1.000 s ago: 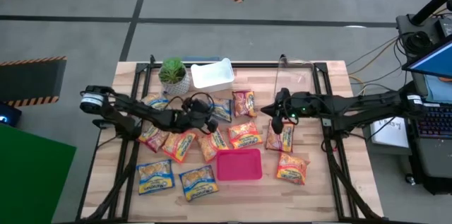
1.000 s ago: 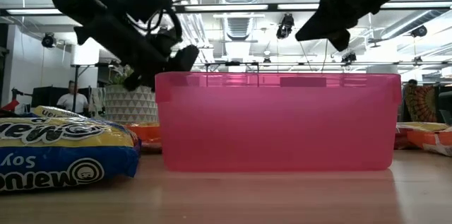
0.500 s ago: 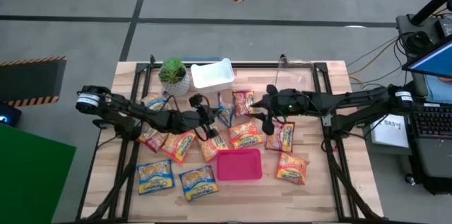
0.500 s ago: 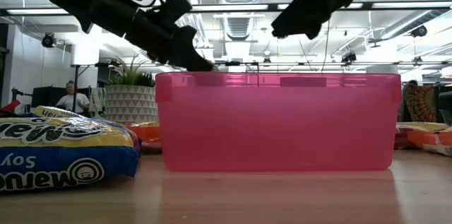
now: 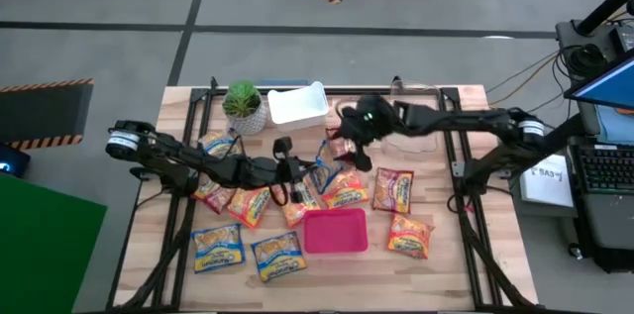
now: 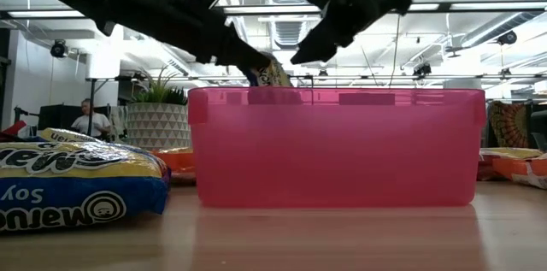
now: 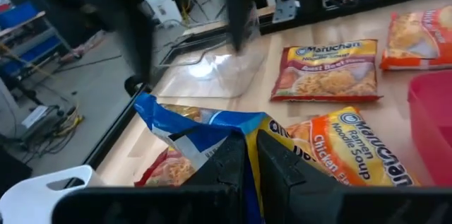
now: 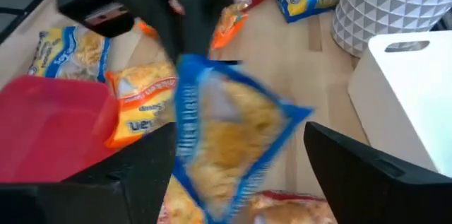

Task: Sort Maruchan noodles
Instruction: Put the blue noodle pack into the white bin

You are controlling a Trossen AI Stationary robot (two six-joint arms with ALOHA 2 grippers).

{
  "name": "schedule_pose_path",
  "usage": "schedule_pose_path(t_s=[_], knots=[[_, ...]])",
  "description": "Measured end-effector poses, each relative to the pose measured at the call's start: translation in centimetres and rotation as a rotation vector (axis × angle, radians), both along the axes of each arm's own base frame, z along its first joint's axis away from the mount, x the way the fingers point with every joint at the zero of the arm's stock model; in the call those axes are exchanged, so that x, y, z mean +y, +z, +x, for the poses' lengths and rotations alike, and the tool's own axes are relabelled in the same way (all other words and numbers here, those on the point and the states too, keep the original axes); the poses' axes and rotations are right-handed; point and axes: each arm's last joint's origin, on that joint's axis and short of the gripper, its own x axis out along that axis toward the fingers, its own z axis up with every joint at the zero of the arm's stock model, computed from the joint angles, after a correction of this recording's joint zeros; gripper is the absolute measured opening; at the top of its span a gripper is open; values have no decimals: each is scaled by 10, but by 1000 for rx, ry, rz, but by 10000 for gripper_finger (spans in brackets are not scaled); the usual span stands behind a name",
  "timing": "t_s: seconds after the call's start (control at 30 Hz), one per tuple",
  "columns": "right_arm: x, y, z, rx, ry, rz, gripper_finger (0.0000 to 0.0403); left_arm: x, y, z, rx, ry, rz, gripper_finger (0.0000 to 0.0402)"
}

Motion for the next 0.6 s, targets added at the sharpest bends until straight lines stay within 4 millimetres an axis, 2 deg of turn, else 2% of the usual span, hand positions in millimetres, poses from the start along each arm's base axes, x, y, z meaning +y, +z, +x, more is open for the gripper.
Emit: schedule_pose_path(t_s=[0.1,0.27,0.47,0.6], knots=[[-19,2,8,15,46,44,313,-1,0,0,7,-24,18,3],[-43,-12,24,25,151,183,312,-1,0,0,10,-30,34,3],[-51,-28,47,13,266,286,299,-1,1,0,8,-30,35,3],[-51,-34,53,3,349,352,282,-1,1,0,5,-24,35,3]])
